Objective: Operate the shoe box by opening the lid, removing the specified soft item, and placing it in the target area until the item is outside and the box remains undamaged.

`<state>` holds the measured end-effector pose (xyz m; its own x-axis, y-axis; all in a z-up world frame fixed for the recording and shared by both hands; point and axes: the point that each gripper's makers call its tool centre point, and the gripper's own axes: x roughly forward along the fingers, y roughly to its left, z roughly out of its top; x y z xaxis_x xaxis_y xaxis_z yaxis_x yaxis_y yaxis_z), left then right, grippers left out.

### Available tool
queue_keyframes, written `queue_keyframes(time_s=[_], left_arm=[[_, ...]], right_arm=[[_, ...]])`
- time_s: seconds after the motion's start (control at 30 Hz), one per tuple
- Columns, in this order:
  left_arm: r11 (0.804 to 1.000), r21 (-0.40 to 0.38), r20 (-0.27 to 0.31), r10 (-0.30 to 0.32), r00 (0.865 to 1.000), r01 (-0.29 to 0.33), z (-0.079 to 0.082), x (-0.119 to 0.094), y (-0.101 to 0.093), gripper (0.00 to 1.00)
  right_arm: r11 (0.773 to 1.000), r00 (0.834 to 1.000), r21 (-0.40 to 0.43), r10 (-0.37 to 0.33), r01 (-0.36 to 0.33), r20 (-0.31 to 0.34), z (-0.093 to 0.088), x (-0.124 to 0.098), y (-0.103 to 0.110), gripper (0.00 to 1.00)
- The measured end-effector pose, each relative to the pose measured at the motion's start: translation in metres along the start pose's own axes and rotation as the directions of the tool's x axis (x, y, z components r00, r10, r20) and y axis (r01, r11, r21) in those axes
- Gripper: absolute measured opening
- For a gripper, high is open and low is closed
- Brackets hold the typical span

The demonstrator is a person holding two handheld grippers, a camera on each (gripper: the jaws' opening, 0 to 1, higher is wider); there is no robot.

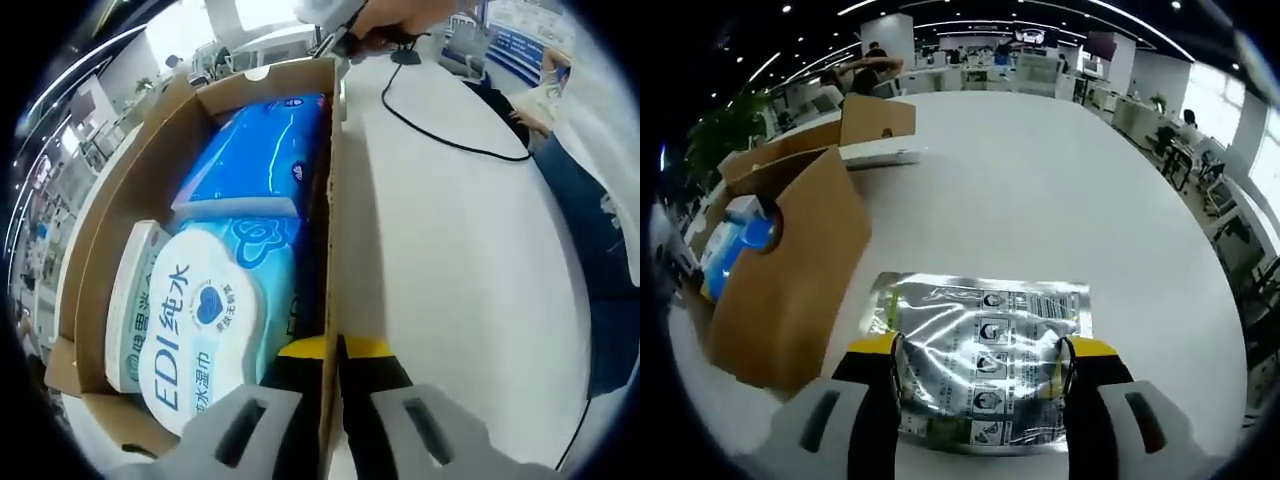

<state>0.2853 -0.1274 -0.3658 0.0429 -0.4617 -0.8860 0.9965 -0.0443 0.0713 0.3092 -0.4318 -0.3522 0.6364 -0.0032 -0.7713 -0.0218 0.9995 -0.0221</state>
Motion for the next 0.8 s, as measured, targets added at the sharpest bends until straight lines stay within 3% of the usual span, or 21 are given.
queue_keyframes(time_s=[0.23,0.33,0.5,0.57,0.67,0.73,0.8], left_arm=[[1.000,0.000,0.000,0.001,1.000,-0.001,0.000,0.000,0.000,0.01],[1.000,0.000,-0.001,0.000,1.000,0.000,0.000,0.000,0.000,0.01],[1.000,0.000,-0.001,0.002,1.000,-0.002,0.000,0.000,0.000,0.01],[1.000,0.000,0.000,0.001,1.000,-0.001,0.000,0.000,0.000,0.01],[1.000,0.005,0.002,0.001,1.000,-0.001,0.000,0.000,0.000,0.01],[1.000,0.006,0.001,-0.003,1.000,0.003,0.000,0.000,0.000,0.01],[1.000,0.008,0.002,0.000,1.000,0.000,0.000,0.000,0.000,0.01]], right_arm=[[1.000,1.000,-0.002,-0.001,0.001,-0.004,-0.001,-0.001,-0.001,0.64],[1.000,1.000,0.002,0.002,-0.002,-0.012,0.001,0.011,-0.013,0.64],[0.999,0.999,0.045,0.011,-0.009,-0.047,0.000,-0.001,-0.004,0.63],[0.999,0.999,0.044,0.021,-0.020,-0.024,0.008,-0.007,0.000,0.63],[0.999,0.999,-0.026,0.029,-0.030,-0.025,0.024,-0.021,0.003,0.63],[0.996,0.998,-0.072,0.052,-0.050,0.032,0.046,-0.033,0.005,0.63],[0.986,0.997,-0.153,0.066,-0.058,0.046,0.064,-0.046,0.005,0.65]])
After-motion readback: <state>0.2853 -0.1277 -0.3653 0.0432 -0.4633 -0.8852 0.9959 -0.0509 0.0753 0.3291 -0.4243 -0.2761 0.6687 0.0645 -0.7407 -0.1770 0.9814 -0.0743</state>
